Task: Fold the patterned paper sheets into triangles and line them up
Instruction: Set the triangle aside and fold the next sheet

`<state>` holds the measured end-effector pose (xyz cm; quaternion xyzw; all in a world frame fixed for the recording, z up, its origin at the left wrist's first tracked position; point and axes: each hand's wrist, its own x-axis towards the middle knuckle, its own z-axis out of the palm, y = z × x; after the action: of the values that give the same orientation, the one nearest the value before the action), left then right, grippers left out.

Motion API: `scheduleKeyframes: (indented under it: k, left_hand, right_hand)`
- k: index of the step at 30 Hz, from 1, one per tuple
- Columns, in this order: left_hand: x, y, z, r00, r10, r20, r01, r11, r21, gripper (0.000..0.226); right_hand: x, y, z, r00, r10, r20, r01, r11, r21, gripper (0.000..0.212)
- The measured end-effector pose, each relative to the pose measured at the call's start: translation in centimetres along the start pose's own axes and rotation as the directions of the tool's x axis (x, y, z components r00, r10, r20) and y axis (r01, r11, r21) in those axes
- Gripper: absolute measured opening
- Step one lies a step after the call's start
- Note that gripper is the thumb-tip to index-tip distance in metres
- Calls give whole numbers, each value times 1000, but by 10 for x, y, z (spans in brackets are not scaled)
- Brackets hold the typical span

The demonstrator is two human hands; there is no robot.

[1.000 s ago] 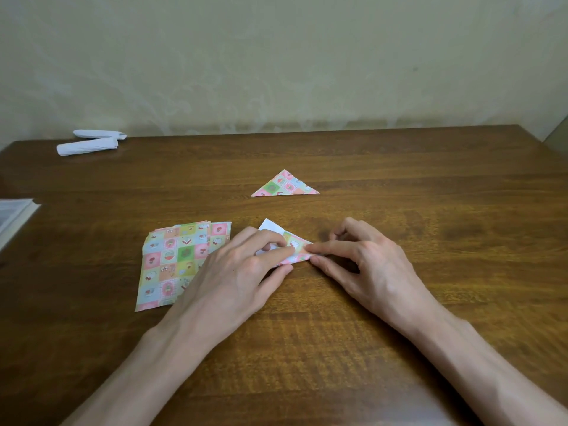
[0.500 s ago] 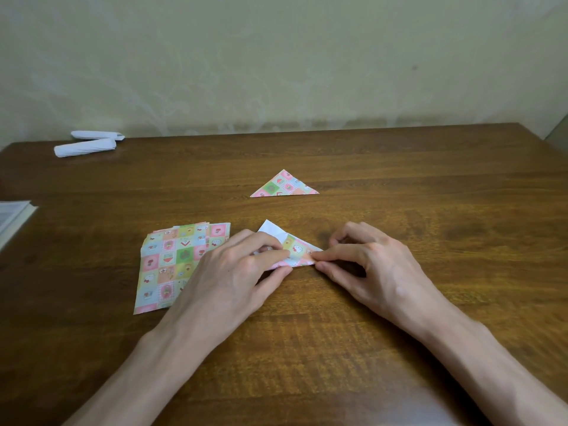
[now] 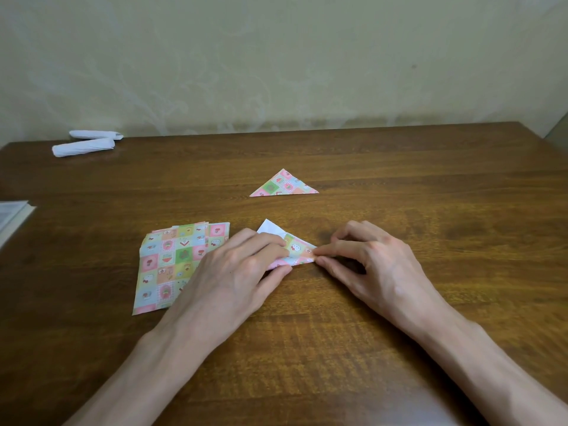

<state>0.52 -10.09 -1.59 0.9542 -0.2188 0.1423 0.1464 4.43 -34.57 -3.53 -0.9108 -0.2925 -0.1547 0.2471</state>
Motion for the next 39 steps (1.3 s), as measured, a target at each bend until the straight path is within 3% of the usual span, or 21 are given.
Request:
scheduleKeyframes:
  k: [14,39]
  left_hand:
    - [2,-6,10,999,39,-1,-39,998,44,32]
    - [1,-4,10,998,63,6,-63,991,117,30]
  right_hand:
    - [0,-1,0,1000,-3,-16,2,1000,-19,25]
    - [0,0,5,999,-8,-36,7,1000,-27,24]
